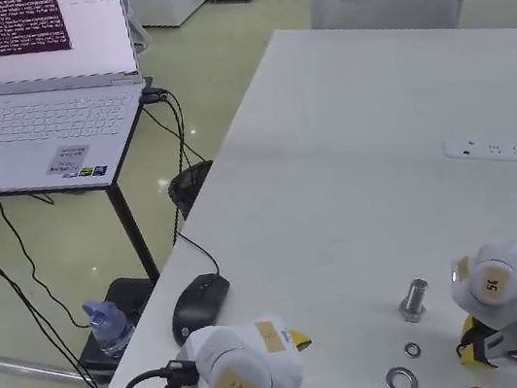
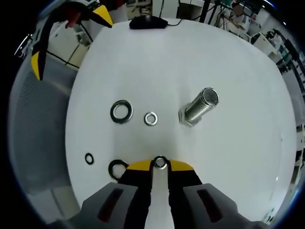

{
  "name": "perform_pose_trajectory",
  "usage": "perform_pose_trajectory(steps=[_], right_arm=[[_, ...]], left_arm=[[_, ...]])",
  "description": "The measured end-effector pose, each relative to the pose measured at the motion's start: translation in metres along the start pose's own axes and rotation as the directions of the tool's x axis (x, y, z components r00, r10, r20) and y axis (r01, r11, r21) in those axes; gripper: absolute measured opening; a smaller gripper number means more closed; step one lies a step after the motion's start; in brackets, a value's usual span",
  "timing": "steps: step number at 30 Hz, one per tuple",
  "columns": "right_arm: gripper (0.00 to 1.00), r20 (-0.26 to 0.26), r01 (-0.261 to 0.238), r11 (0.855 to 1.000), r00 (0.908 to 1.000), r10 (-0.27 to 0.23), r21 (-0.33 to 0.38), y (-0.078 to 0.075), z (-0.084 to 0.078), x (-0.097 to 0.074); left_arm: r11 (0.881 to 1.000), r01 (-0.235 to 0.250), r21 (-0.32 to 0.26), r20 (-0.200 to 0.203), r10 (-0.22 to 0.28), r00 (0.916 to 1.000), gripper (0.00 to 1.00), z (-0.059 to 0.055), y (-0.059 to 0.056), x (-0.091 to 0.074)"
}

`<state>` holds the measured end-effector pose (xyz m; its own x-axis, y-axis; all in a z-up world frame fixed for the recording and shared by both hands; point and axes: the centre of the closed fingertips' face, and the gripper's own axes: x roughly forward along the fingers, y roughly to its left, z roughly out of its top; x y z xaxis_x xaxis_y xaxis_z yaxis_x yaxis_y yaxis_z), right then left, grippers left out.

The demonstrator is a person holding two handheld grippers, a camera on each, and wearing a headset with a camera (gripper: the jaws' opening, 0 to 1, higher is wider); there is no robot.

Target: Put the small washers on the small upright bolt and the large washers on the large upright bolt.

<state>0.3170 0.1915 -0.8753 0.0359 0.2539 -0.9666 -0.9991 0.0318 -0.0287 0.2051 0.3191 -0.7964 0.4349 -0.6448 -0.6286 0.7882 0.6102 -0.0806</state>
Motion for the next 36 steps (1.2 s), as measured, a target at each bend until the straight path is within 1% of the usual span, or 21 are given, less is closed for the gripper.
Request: perform_pose_trajectory(steps=[5,7,10,14,18,22,25,33,36], right_arm=[[0.13,-0.011,-0.011,1.000,0.9999,0.011,0.014,-0.003,-0.003,-0.008],[0.13,-0.003,-0.016,1.000,0.9999,0.017,0.024,-0.005,-0.003,-0.013],[0.12,-0.007,-0.026,0.999,0.9996,0.026,0.030,-0.005,-0.003,-0.021],[0.12,-0.007,-0.024,0.999,0.9997,0.024,0.040,-0.009,-0.003,-0.033],[0.12,-0.010,-0.030,0.998,0.9995,0.030,0.047,-0.010,-0.005,-0.040],[0.12,0.000,-0.012,0.999,0.9999,0.012,0.047,-0.015,-0.004,-0.049],[0.12,-0.007,-0.005,0.999,1.0000,0.005,0.042,-0.018,-0.007,-0.052],[0.12,-0.001,0.009,0.998,1.0000,-0.009,0.062,-0.027,-0.012,-0.067],[0.12,-0.004,0.016,0.998,0.9999,-0.016,0.068,-0.032,-0.017,-0.071]], left_arm=[[1.000,0.001,0.005,-0.003,-0.001,1.0000,0.81,0.001,0.001,0.001],[1.000,0.003,0.007,-0.003,-0.003,1.0000,0.81,0.002,0.000,0.000],[1.000,0.003,0.012,-0.004,-0.003,1.0000,0.81,0.002,0.001,0.000],[1.000,0.007,0.017,-0.004,-0.007,1.0000,0.81,0.005,0.000,0.001],[1.000,0.013,0.023,-0.006,-0.012,0.9999,0.80,0.006,-0.001,0.003],[1.000,0.011,0.028,-0.004,-0.011,0.9999,0.80,0.008,0.000,0.002],[0.999,0.003,0.032,0.006,-0.003,1.0000,0.81,0.010,0.001,0.002],[1.000,-0.005,0.028,0.001,0.005,1.0000,0.83,0.008,0.003,0.002],[1.000,-0.008,0.026,-0.002,0.009,1.0000,0.84,0.006,0.004,0.003]])
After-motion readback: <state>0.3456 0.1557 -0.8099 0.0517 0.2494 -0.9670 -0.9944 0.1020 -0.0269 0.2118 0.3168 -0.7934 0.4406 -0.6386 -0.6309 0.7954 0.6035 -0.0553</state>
